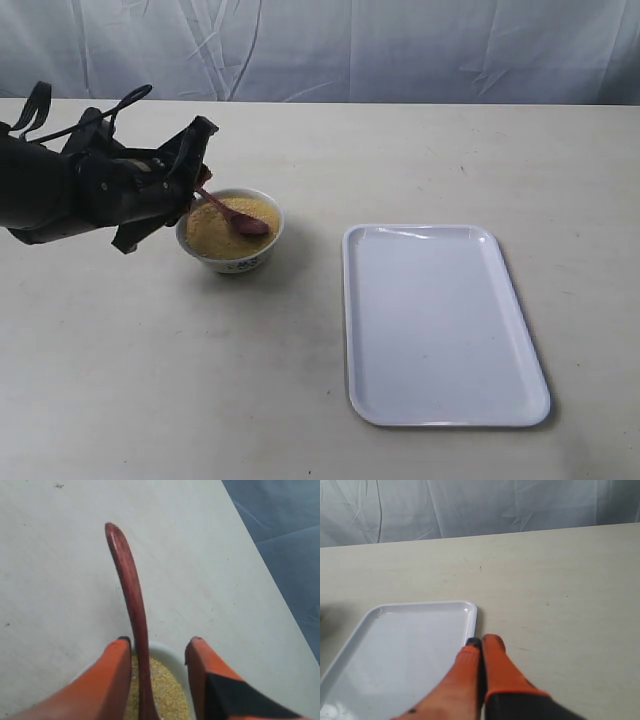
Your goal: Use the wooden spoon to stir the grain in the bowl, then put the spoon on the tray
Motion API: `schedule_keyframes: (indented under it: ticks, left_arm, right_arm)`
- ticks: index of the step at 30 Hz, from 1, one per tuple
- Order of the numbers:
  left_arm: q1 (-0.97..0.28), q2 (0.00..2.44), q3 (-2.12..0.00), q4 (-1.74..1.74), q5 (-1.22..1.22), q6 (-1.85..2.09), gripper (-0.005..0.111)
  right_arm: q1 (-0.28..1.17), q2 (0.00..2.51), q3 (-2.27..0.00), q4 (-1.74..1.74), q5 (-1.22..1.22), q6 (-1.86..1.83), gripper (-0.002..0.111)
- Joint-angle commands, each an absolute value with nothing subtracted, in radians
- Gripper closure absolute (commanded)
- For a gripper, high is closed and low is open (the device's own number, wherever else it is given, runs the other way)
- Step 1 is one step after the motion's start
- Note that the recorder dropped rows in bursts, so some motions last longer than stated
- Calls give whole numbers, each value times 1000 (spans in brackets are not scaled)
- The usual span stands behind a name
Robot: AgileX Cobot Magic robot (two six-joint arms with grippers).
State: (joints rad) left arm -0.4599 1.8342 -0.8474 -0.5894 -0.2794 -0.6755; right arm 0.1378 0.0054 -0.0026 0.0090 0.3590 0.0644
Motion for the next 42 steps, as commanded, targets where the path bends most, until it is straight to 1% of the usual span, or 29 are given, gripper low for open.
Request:
schedule_keyframes:
  ticks: [1, 4, 6, 9, 13, 17, 24, 27, 30, 31, 34, 39, 42]
  left_arm:
    - [-459, 1817, -842, -550, -234, -670, 68]
    - [-439, 1731, -842, -396, -199, -670, 68]
    - [-395, 1661, -842, -293, -134, -670, 68]
    - [-280, 1581, -842, -181, -41, -670, 68]
    - [-212, 1572, -796, -63, -21, -670, 68]
    - [-191, 1572, -712, -29, -84, -672, 68]
    - [-193, 1572, -566, 0, -225, -720, 68]
    - [-193, 1572, -520, 194, -310, -822, 68]
    - [-189, 1572, -489, 434, -481, -994, 68]
    - [-183, 1572, -484, 458, -545, -1020, 68]
    - [-170, 1588, -486, 390, -590, -1133, 68]
    - [-126, 1669, -500, 352, -602, -1136, 68]
    - [-93, 1753, -500, 402, -710, -1252, 68]
  right_arm:
    - [140, 0, 0, 8, 352, 63, 108]
    - [140, 0, 0, 8, 352, 63, 108]
    - [140, 0, 0, 8, 352, 63, 108]
    - [140, 0, 0, 8, 352, 63, 108]
    - [140, 0, 0, 8, 352, 63, 108]
    - [140, 0, 0, 8, 352, 63, 108]
    - [140, 0, 0, 8, 352, 63, 108]
    - [140, 0, 0, 8, 352, 63, 108]
    - [140, 0, 0, 8, 352, 63, 108]
    - [140, 0, 0, 8, 352, 63, 108]
    - [140, 0, 0, 8, 352, 63, 108]
    - [140, 0, 0, 8, 352, 63, 108]
    - [140, 0, 0, 8, 352, 63, 108]
